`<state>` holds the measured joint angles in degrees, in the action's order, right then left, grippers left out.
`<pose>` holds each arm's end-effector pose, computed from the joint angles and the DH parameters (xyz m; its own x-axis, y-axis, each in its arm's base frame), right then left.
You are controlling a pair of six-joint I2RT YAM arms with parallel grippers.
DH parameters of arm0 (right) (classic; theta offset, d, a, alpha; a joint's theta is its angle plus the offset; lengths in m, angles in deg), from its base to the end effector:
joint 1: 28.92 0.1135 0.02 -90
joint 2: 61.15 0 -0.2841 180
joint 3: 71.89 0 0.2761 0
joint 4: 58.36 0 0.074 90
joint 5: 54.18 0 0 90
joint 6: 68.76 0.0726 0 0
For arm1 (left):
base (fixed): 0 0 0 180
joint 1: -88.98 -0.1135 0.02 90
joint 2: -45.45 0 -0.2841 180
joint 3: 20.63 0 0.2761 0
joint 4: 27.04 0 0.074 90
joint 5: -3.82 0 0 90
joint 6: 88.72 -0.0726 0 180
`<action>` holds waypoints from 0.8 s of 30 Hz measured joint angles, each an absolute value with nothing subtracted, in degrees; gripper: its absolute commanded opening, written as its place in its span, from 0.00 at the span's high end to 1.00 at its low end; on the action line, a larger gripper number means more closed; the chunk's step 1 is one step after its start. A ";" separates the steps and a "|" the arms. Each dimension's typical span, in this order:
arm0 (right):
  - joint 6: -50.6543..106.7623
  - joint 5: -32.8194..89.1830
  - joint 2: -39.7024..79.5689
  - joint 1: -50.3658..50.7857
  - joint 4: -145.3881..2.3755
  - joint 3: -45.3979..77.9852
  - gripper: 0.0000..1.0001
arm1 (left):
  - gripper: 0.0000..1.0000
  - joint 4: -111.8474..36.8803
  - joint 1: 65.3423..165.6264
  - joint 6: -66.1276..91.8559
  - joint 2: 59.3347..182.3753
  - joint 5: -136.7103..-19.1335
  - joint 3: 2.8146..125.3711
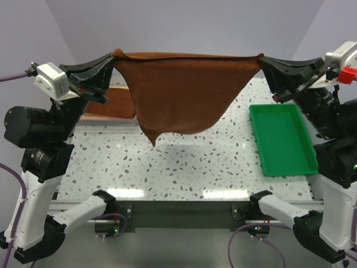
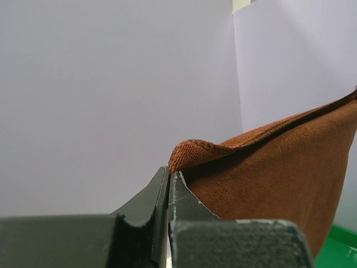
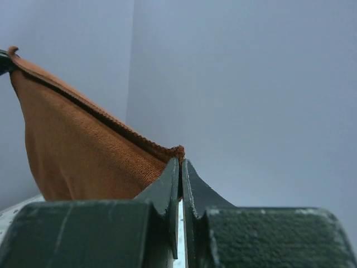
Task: Fold and stack the towels
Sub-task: Flatten out the crumpled towel
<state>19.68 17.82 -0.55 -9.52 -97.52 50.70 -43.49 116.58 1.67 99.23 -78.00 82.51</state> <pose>0.1265 0.0683 0.6603 0.3817 0.1070 -0.9181 -0.5744 0.8057 -0.1449 0.1321 -0.0807 0.6315 0.4776 -0.2573 -0.8400 0.5677 0.8201 0.0716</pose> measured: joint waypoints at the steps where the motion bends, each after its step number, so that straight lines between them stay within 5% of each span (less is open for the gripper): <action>1: 19.68 17.10 -0.51 -9.54 -97.46 51.92 1.00 | 1.00 -43.77 116.58 1.67 99.51 -77.08 83.45; 14: 20.03 26.76 10.53 -10.22 -94.77 48.21 1.00 | 1.00 -41.98 116.21 3.33 112.63 -87.53 79.19; 24: 18.15 35.44 37.26 -12.29 -87.80 44.25 1.00 | 1.00 -38.02 111.66 5.60 147.25 -94.81 78.82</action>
